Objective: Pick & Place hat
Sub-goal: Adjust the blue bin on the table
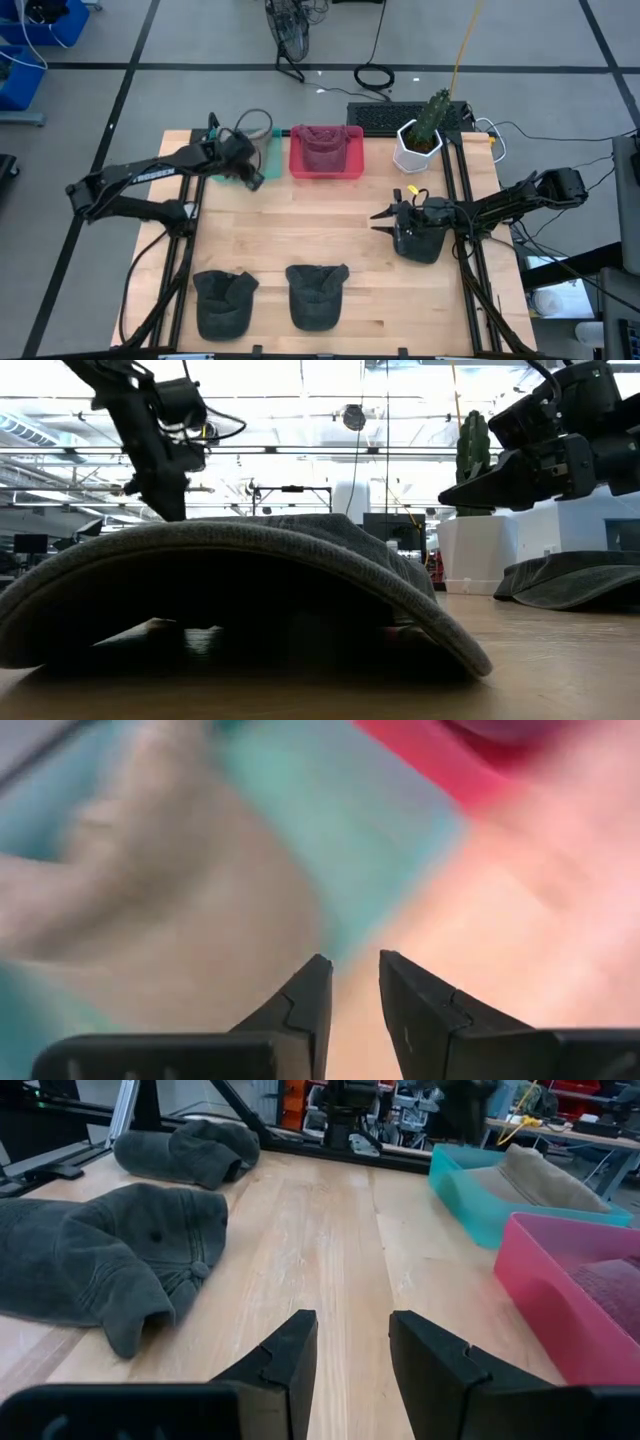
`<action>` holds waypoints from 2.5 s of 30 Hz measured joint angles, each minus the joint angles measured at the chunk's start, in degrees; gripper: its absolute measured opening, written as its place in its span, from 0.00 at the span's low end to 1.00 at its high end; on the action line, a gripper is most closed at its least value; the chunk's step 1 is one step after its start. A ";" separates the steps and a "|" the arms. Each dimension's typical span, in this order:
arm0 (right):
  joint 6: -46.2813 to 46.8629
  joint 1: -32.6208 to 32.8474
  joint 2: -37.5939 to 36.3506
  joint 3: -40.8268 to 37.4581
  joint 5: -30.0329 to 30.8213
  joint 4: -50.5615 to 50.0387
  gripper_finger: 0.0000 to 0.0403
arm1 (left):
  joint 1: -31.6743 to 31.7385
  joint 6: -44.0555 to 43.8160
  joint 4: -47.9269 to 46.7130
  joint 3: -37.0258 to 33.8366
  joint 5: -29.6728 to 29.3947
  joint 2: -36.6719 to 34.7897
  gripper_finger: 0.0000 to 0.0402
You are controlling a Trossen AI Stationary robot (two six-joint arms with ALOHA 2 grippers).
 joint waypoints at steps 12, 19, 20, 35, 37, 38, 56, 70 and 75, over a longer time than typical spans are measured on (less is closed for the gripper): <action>0.05 0.11 0.02 0.00 -0.21 3.05 0.28 | -15.93 5.29 -5.02 -2.48 5.31 0.67 0.23; 0.04 0.13 0.02 0.00 -0.23 3.12 0.28 | -15.59 3.60 -4.96 -5.66 -5.90 5.22 0.23; 0.04 0.13 0.02 0.00 -0.23 3.28 0.28 | -14.95 2.69 -4.97 -6.14 -7.67 5.62 0.23; 0.04 0.13 0.02 0.00 -0.19 3.33 0.28 | -2.84 -3.31 -3.94 -12.35 -20.20 7.64 0.23; 0.05 0.13 0.02 0.00 -0.19 3.34 0.28 | -1.30 -3.25 -2.95 -12.68 -20.37 7.63 0.23; 0.05 0.13 0.02 0.00 -0.19 3.34 0.28 | -0.50 -3.25 -2.48 -12.86 -20.57 7.62 0.23; 0.04 0.13 0.02 0.00 -0.18 2.98 0.28 | 4.76 -6.49 -1.19 -13.31 -17.56 7.40 0.23; 0.04 0.13 0.02 0.00 -0.14 2.96 0.28 | -1.36 -13.15 -3.28 -13.14 -11.08 3.95 0.23; 0.02 0.12 0.02 0.00 -0.12 2.96 0.28 | -5.52 -14.06 3.26 -13.11 -11.09 2.45 0.23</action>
